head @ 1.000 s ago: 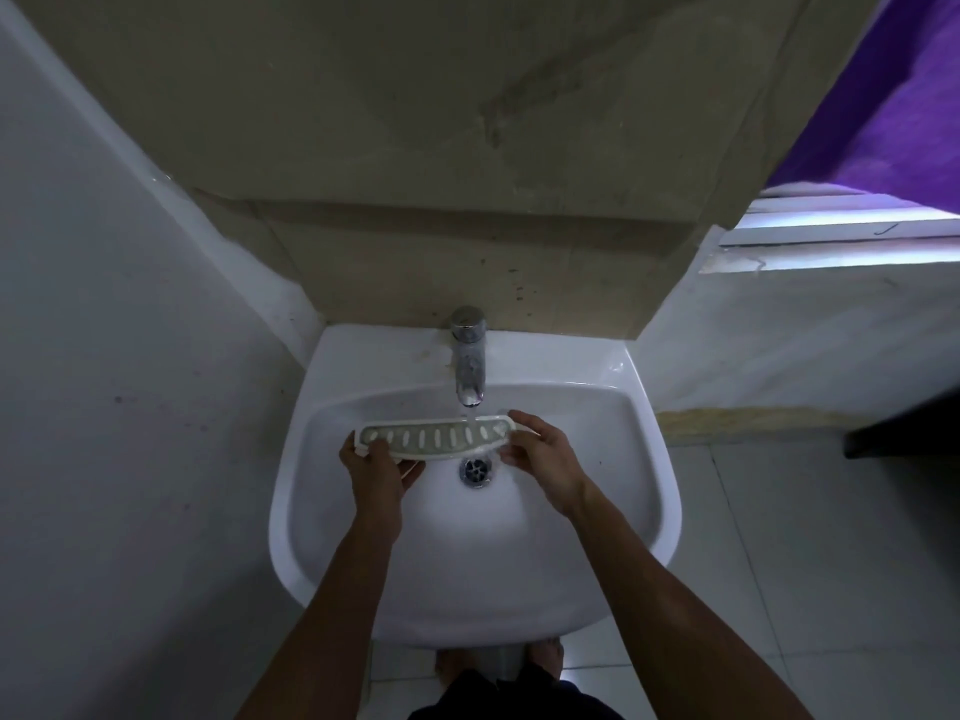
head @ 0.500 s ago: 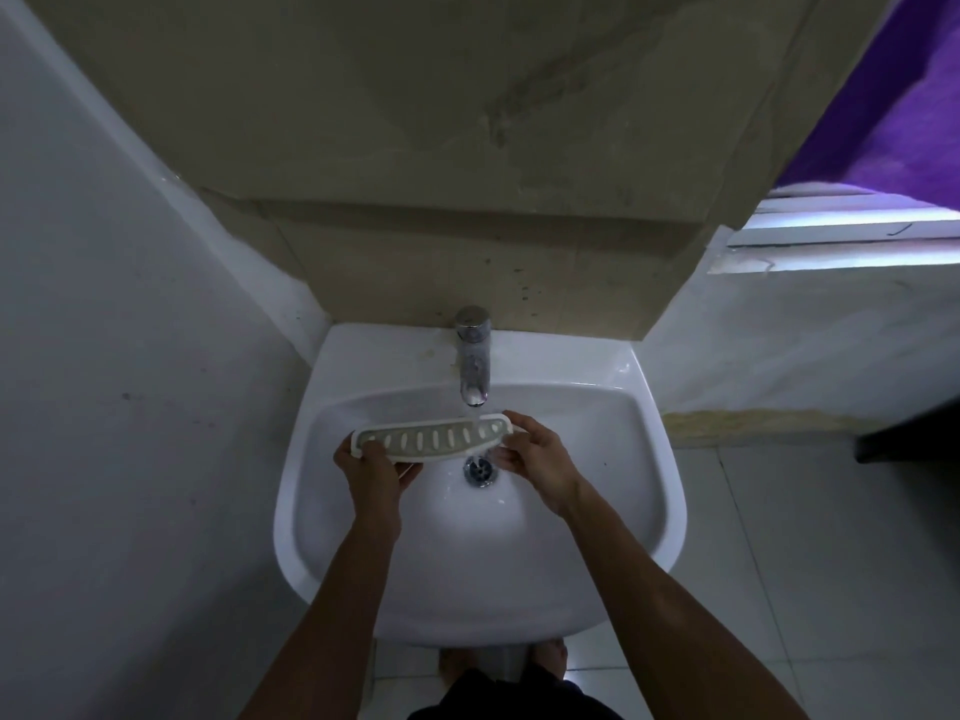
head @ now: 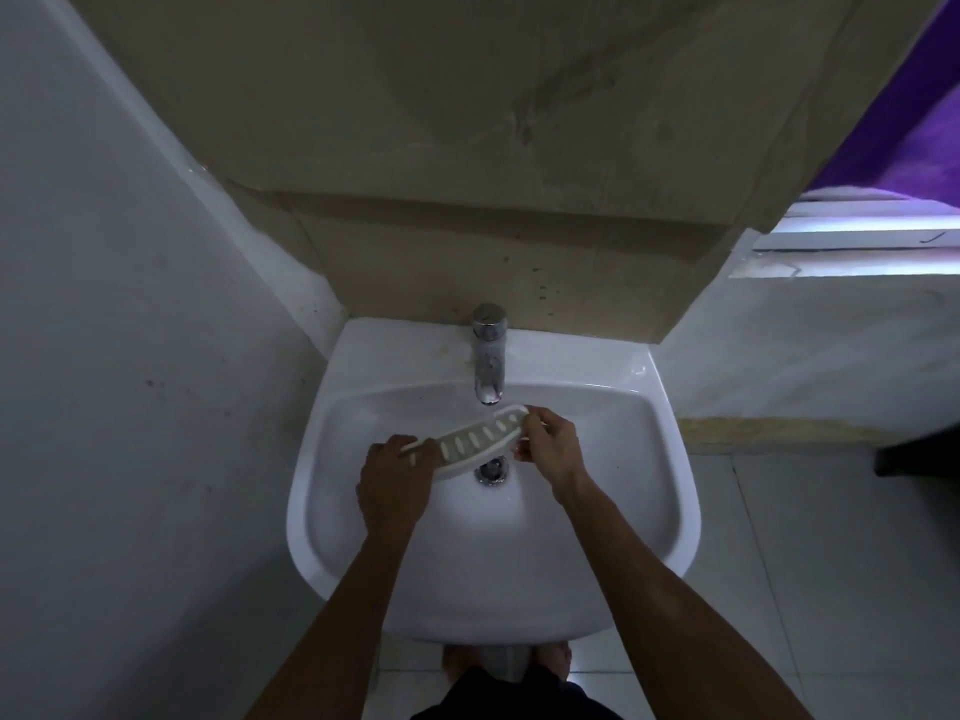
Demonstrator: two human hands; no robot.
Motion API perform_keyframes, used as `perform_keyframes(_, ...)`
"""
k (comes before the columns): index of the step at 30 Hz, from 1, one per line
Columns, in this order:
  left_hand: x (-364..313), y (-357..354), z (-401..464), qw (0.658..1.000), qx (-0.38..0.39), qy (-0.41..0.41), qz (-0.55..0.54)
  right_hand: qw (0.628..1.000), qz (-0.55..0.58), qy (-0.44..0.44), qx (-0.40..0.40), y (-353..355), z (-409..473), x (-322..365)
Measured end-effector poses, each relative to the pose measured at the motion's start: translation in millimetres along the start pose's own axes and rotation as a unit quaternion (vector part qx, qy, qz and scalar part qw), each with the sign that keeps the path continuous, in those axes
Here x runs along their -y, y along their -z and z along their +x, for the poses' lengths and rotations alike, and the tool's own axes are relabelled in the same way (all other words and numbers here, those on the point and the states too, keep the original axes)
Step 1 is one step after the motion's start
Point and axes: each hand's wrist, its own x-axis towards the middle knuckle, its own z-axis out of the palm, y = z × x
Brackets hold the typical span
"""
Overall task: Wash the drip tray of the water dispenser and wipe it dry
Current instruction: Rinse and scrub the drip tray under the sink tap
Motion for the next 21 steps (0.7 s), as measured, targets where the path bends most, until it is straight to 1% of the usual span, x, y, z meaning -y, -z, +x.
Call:
perform_keyframes(3,0.4,-4.0,4.1,0.998,0.046,-0.041,-0.033,1.000,0.006,0.019,-0.012,8.1,3.5,2.2)
perform_keyframes(5,1.0,-7.3,8.9,0.993,0.090,-0.032,-0.071,0.999,0.017,0.036,-0.025,15.1,3.3,3.1)
perform_keyframes(7,2.6,-9.6,16.1,0.987,0.119,-0.014,-0.105,0.997,0.037,0.043,-0.046,23.4,3.1,2.0)
perform_keyframes(13,-0.3,-18.3,27.4,0.973,0.161,-0.033,-0.161,0.993,0.091,0.045,-0.064,46.4,-0.3,-3.0)
perform_keyframes(17,-4.7,-26.4,25.2,0.962,0.181,-0.010,-0.204,0.990,0.110,0.056,-0.067,58.3,-3.4,2.5)
perform_keyframes(21,-6.8,-31.5,19.9,0.949,0.190,0.019,-0.251,0.993,0.071,0.061,-0.072,65.4,-3.8,9.3)
